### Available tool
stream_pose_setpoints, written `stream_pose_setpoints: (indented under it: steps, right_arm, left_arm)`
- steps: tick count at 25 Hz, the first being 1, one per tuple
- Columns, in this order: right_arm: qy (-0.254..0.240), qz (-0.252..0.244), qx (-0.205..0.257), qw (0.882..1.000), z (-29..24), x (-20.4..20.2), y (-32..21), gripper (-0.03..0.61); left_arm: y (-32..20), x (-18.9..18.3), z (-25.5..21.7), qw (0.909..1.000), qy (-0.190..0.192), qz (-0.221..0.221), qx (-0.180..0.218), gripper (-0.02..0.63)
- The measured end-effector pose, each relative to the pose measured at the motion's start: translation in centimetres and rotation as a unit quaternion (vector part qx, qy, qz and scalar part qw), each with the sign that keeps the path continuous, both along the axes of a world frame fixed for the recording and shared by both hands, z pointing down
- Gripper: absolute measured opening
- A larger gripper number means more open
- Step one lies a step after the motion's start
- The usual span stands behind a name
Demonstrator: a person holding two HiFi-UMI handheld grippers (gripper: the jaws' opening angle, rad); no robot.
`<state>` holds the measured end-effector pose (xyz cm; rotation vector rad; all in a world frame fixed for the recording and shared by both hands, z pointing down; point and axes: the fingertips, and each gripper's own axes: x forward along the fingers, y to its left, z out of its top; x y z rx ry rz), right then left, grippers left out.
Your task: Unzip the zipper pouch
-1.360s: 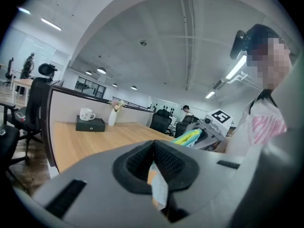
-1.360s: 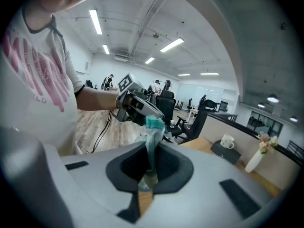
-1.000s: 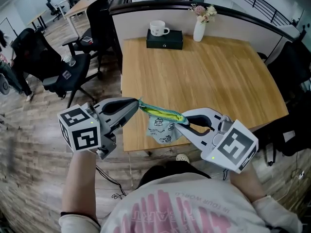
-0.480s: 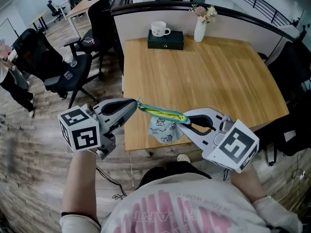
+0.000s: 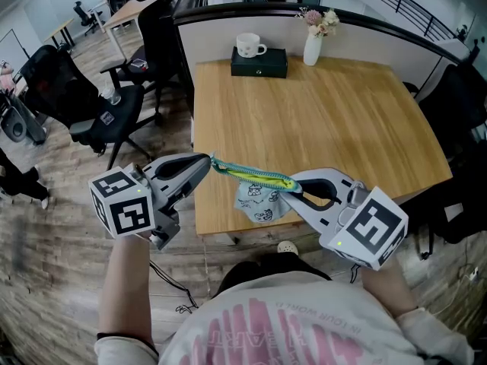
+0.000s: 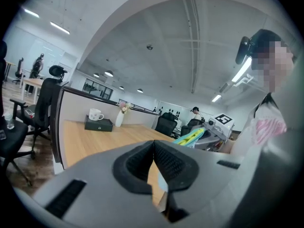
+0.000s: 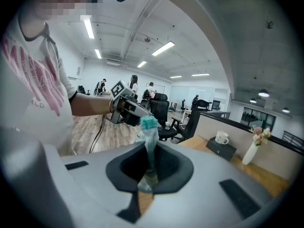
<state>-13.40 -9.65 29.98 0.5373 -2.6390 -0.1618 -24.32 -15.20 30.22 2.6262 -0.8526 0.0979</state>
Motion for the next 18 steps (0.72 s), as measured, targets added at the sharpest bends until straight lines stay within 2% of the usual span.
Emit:
stream_pose_setpoints:
  steps: [18]
  right_arm:
    - [0.003,0.016,-0.010,1.000,0.6,0.8,-0.3,0.006]
  left_arm:
    - [-0.6,-0.6,0.8,0.9999,0.009,-0.012,-0.006,0.008]
